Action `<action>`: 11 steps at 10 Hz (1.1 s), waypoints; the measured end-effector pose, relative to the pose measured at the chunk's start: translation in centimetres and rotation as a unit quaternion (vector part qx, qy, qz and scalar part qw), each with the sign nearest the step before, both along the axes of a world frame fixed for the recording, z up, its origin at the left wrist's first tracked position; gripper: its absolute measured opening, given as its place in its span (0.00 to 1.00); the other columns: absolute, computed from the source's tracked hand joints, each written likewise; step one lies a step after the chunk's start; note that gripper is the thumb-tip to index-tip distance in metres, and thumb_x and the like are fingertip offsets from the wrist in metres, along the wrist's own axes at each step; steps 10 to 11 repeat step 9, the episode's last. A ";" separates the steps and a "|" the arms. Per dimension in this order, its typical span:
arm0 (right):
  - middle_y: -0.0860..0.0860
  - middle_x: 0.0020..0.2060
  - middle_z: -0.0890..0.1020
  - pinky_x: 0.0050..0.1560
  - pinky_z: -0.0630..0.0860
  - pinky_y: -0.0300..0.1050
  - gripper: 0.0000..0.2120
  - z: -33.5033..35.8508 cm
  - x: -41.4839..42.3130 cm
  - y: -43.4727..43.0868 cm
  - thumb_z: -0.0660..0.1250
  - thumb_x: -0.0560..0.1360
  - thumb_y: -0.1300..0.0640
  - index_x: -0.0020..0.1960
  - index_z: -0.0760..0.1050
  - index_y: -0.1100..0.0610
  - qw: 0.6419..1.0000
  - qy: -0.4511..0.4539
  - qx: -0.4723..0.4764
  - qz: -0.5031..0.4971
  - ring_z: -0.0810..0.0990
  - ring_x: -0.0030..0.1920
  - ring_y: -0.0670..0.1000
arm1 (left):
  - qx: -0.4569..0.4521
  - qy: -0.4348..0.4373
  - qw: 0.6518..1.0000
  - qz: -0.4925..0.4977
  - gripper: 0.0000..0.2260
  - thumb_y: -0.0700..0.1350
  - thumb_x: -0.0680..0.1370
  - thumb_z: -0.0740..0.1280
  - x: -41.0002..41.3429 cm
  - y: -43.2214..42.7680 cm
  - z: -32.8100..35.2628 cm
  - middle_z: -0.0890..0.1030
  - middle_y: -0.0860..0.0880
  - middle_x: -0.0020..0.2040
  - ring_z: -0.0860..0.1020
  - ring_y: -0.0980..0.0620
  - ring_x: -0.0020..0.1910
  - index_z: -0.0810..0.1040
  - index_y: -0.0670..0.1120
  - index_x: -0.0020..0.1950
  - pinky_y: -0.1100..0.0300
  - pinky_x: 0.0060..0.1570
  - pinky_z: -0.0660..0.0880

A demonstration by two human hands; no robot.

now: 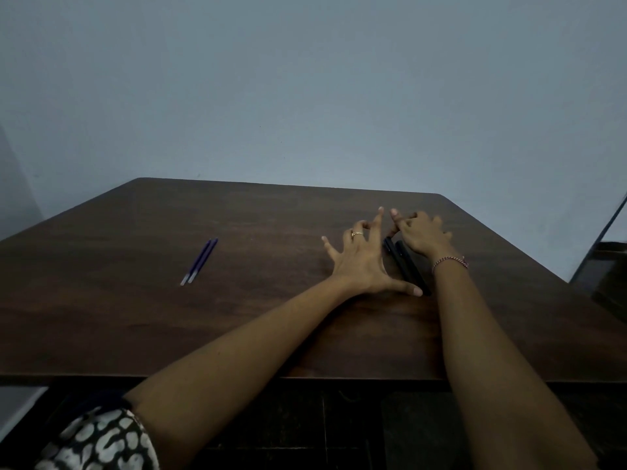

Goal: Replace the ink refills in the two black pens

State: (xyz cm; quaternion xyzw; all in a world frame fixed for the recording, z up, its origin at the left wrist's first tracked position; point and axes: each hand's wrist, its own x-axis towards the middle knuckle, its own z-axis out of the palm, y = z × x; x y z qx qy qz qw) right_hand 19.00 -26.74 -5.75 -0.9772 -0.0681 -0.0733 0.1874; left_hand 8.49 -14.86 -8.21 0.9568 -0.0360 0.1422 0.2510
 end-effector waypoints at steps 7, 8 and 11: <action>0.54 0.67 0.67 0.67 0.55 0.64 0.29 -0.2 0.2 -0.4 0.44 0.79 0.37 0.53 0.81 0.47 0.999 -0.020 0.028 0.017 0.59 0.70 0.60 | -0.035 0.038 0.998 -0.029 0.63 0.70 0.54 0.73 0.0 -0.1 0.4 0.70 0.46 0.69 0.57 0.45 0.73 0.27 0.63 0.69 0.29 0.64 0.37; 0.54 0.66 0.68 0.66 0.56 0.62 0.28 0.1 0.0 -0.2 0.45 0.79 0.37 0.53 0.81 0.48 0.999 -0.030 0.040 0.016 0.60 0.69 0.59 | -0.047 0.040 0.997 -0.037 0.62 0.71 0.55 0.72 -0.1 0.0 0.5 0.77 0.50 0.60 0.61 0.47 0.71 0.28 0.62 0.70 0.30 0.64 0.34; 0.53 0.64 0.70 0.67 0.56 0.63 0.26 0.1 0.0 0.0 0.46 0.79 0.37 0.48 0.80 0.47 0.997 -0.042 0.064 0.015 0.62 0.68 0.58 | -0.039 0.032 0.997 -0.050 0.61 0.71 0.56 0.72 -0.3 -0.3 0.3 0.78 0.54 0.57 0.62 0.48 0.70 0.30 0.61 0.71 0.29 0.62 0.31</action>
